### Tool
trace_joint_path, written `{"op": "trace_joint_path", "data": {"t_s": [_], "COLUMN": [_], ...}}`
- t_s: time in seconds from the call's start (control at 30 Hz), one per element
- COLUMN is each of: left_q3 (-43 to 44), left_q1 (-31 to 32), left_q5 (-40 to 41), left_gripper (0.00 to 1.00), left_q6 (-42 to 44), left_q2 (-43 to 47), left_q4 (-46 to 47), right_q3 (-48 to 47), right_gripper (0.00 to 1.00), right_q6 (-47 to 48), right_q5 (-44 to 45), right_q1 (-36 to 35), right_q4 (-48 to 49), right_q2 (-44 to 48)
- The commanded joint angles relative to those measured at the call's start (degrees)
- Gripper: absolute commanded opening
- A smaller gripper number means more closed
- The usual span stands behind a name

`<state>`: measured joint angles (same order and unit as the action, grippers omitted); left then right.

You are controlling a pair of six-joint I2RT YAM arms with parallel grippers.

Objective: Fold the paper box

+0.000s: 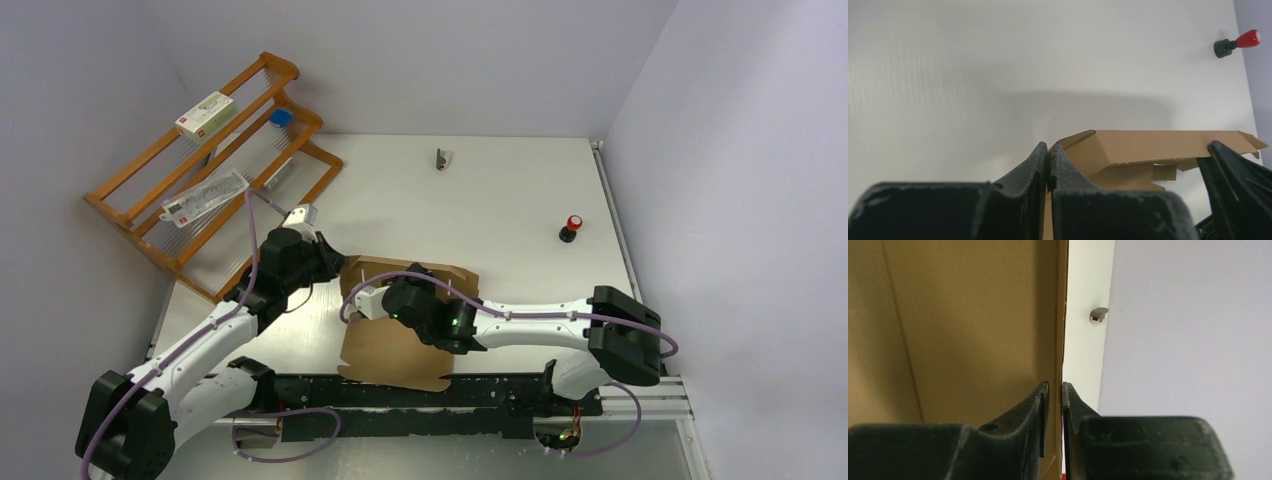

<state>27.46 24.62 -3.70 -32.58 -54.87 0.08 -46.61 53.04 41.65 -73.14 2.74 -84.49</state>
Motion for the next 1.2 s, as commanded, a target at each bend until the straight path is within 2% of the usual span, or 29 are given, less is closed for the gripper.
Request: {"op": "trace_joint_path", "data": {"t_s": [0.0,0.17,0.33,0.5,0.67,0.97,1.17], "left_q3": [0.9,1.6,2.1,3.4,6.6,9.4,4.7], "left_q1": [0.3,0.3,0.3,0.3,0.3,0.3,0.5], "left_q5": [3.6,5.1,5.6,5.6,4.2,-1.7,-2.8], "left_gripper": [0.05,0.05,0.05,0.05,0.05,0.05,0.06], "left_q6": [2.3,3.0,3.6,4.4,6.5,9.3,8.6], "left_q2": [0.6,-0.1,-0.3,-1.6,-6.4,-14.9,-12.6], "left_q4": [-2.9,-2.8,-2.1,-0.6,5.8,16.7,20.3], "right_q3": [-2.2,-1.7,-0.6,-0.8,-0.6,0.1,0.5], "right_gripper": [0.2,0.23,0.21,0.12,0.0,0.0,0.0], "right_q6": [-5.1,-5.5,-5.1,-5.1,-1.9,6.3,6.0], "right_q5": [-0.4,-0.9,0.0,-0.3,1.3,4.2,7.4], "right_q1": [-0.3,-0.3,-0.2,-0.2,-0.2,0.1,0.0], "right_q4": [-10.7,-12.4,-12.4,-12.5,-8.7,0.3,-0.1], "right_q2": [2.9,5.0,5.9,6.4,5.4,2.2,-0.1]}}
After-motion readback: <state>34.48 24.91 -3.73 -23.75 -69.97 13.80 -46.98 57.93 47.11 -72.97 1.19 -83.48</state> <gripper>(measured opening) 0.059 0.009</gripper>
